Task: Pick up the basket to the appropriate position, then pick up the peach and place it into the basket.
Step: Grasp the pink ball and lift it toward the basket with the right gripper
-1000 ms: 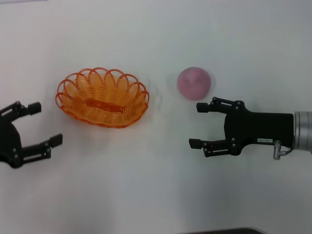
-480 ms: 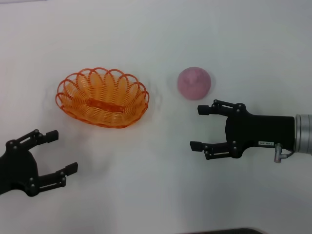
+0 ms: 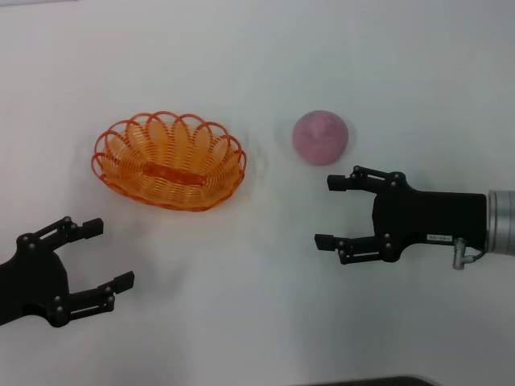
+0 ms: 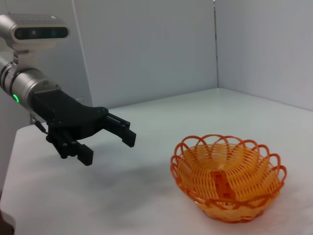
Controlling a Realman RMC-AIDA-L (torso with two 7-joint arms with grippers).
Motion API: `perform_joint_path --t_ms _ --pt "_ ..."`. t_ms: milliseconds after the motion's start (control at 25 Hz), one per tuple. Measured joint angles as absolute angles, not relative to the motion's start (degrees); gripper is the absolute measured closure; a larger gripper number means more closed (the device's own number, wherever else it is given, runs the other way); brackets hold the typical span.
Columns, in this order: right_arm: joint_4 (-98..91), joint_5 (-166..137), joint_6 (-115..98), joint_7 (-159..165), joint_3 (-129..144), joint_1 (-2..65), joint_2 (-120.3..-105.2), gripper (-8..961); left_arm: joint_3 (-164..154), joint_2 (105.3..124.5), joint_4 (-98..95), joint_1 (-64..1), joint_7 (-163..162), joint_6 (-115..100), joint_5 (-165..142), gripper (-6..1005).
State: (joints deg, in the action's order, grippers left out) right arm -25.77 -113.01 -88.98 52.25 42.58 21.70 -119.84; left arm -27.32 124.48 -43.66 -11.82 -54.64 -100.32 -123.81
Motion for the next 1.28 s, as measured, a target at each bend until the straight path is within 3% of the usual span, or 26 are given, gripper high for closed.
perform_joint_path --t_ms 800,1280 --pt "-30.1 -112.6 -89.7 49.1 33.2 16.8 -119.30 -3 -27.2 124.45 -43.6 -11.9 -54.6 -100.2 -123.6 126" --pt "-36.7 -114.5 -88.2 75.1 31.9 21.7 -118.57 -2 -27.2 124.36 -43.6 -12.3 -54.6 -100.2 -123.4 126"
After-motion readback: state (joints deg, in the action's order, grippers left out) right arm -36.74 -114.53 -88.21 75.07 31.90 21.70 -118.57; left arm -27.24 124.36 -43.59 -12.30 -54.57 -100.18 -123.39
